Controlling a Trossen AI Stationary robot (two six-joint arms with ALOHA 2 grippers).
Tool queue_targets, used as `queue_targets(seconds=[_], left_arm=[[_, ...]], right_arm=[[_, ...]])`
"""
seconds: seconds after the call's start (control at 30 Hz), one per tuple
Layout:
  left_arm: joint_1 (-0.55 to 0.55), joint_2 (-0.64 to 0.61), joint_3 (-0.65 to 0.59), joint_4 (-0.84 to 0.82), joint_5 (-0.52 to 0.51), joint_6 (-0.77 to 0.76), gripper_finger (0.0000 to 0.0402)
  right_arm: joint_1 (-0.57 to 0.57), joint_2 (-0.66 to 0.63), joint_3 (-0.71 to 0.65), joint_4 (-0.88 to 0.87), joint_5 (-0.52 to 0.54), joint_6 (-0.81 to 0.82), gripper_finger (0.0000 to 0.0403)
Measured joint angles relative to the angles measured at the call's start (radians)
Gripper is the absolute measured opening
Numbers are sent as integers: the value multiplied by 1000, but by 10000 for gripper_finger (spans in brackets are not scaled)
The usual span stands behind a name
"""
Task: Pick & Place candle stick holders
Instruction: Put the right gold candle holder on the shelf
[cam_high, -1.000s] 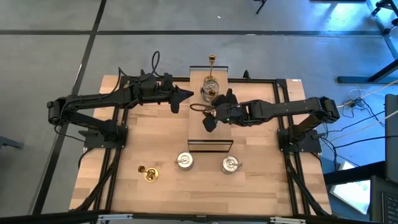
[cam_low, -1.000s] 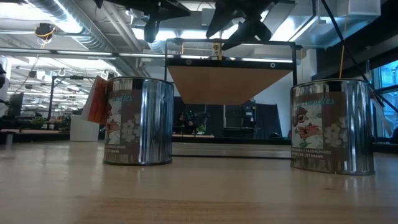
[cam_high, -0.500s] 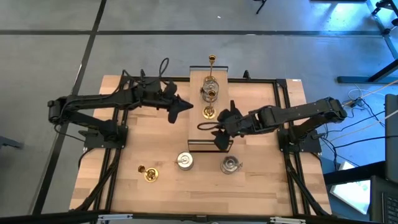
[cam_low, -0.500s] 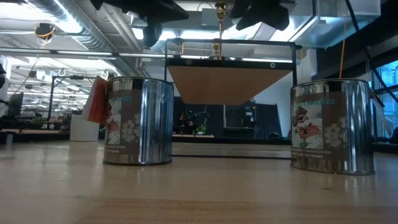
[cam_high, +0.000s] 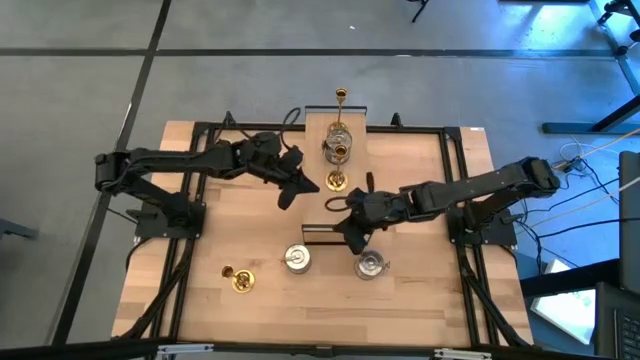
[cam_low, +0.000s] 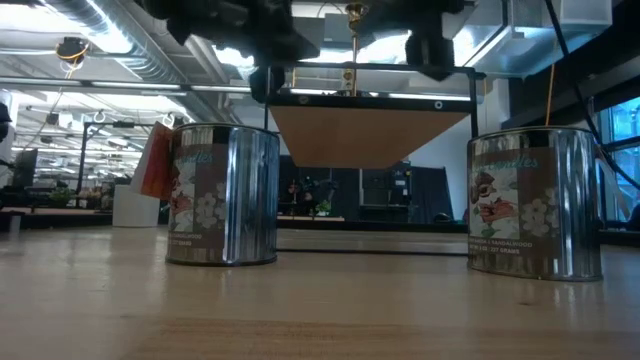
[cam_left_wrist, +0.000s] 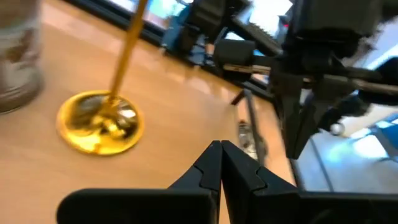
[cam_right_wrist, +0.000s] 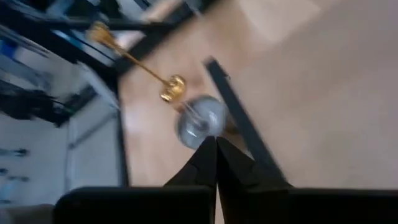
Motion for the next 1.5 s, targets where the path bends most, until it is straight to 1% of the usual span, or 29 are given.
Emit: queue_targets(seconds=[0.07, 0.2, 0.4, 0.5, 0.57, 0.67, 0.73, 0.83, 0.93, 1.0, 1.27, 1.33, 1.43, 1.5], left_arm=[[-5, 13, 0, 43, 35, -31, 2], [-6, 21, 0, 117, 63, -90, 2], [12, 47, 1, 140, -43, -126, 2], [11, 78, 0, 144, -56, -154, 2], [2, 101, 0, 159, -79, -179, 1], [-20, 130, 0, 204, -148, -230, 2], [-35, 132, 0, 228, -193, -250, 2], [-59, 132, 0, 209, -274, -236, 1], [-73, 133, 0, 190, -308, -225, 1], [-77, 133, 0, 172, -322, -219, 1], [-78, 159, 0, 147, -356, -185, 1], [-78, 167, 2, 176, -356, -172, 1], [-79, 174, 0, 168, -348, -170, 1], [-79, 182, 1, 201, -348, -169, 1]], right_arm=[[-3, -28, -24, 50, -6, 0, 2], [-5, -63, -32, -5, 8, -12, 1], [-40, -139, -32, -153, 11, -91, 1], [-68, -197, -32, -248, -8, -157, 1], [-90, -239, -52, -279, -37, -197, 1], [-131, -317, -124, -264, -97, -233, 1], [-161, -366, -183, -220, -142, -251, 1], [-200, -424, -267, -174, -221, -272, 1], [-221, -458, -325, -99, -279, -256, 1], [-226, -472, -337, -81, -283, -246, 0], [-241, -475, -338, -80, -277, -288, 0], [-241, -475, -338, -81, -278, -289, 0], [-241, -475, -338, -80, -276, -291, 0], [-241, -475, -338, -80, -260, -292, 0]])
